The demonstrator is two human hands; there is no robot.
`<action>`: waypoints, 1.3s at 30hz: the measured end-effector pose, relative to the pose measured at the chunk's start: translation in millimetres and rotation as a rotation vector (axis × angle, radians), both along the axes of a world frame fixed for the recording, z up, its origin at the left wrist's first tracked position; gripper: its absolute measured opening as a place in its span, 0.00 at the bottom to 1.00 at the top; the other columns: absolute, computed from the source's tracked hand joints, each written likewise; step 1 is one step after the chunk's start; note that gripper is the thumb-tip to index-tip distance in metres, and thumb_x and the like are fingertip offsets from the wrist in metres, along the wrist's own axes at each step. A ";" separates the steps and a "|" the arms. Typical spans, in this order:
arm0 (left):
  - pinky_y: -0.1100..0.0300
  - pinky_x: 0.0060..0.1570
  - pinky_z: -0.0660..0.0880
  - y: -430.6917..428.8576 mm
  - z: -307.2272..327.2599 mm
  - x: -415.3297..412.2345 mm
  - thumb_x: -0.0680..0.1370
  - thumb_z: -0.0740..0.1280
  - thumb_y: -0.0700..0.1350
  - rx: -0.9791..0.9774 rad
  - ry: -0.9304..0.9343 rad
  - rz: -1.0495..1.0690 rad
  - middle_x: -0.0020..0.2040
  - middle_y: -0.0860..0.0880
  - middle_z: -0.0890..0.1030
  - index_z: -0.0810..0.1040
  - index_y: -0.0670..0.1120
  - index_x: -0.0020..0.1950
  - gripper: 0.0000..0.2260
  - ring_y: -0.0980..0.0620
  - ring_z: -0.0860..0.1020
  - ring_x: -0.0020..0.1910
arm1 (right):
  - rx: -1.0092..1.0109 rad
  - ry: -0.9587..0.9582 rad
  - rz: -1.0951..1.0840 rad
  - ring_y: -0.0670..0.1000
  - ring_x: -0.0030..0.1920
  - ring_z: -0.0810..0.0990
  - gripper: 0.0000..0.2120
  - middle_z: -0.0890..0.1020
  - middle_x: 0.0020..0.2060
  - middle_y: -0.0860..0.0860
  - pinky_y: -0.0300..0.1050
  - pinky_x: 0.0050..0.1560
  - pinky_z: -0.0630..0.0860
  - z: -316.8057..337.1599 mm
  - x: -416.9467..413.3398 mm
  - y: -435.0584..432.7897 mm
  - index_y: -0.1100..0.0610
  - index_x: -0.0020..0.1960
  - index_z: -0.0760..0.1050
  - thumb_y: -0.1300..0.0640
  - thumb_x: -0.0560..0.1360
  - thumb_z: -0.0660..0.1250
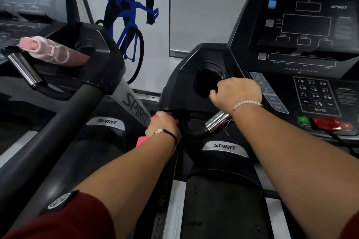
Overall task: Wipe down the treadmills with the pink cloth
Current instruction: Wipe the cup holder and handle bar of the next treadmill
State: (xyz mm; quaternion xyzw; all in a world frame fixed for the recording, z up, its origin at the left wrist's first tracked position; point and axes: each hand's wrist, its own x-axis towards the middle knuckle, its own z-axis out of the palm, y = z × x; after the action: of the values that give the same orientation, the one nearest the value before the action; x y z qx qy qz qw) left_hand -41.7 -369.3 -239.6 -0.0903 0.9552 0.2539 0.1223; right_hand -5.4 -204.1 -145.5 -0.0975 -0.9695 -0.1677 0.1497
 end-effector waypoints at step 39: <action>0.42 0.56 0.76 -65.2 -8.4 8.3 0.57 0.76 0.62 0.640 -0.600 -0.037 0.45 0.41 0.83 0.81 0.43 0.50 0.30 0.42 0.81 0.44 | 0.044 -0.030 -0.040 0.54 0.32 0.75 0.20 0.74 0.29 0.51 0.44 0.30 0.67 -0.1 1.1 -1.7 0.55 0.39 0.75 0.44 0.76 0.52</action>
State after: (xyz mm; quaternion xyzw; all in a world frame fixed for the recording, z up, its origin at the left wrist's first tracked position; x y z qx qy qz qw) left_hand -33.5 -434.6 -248.0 -0.1003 0.7521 0.4973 0.4206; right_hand -4.4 -205.8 -145.7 -0.1111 -0.9655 -0.1936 0.1341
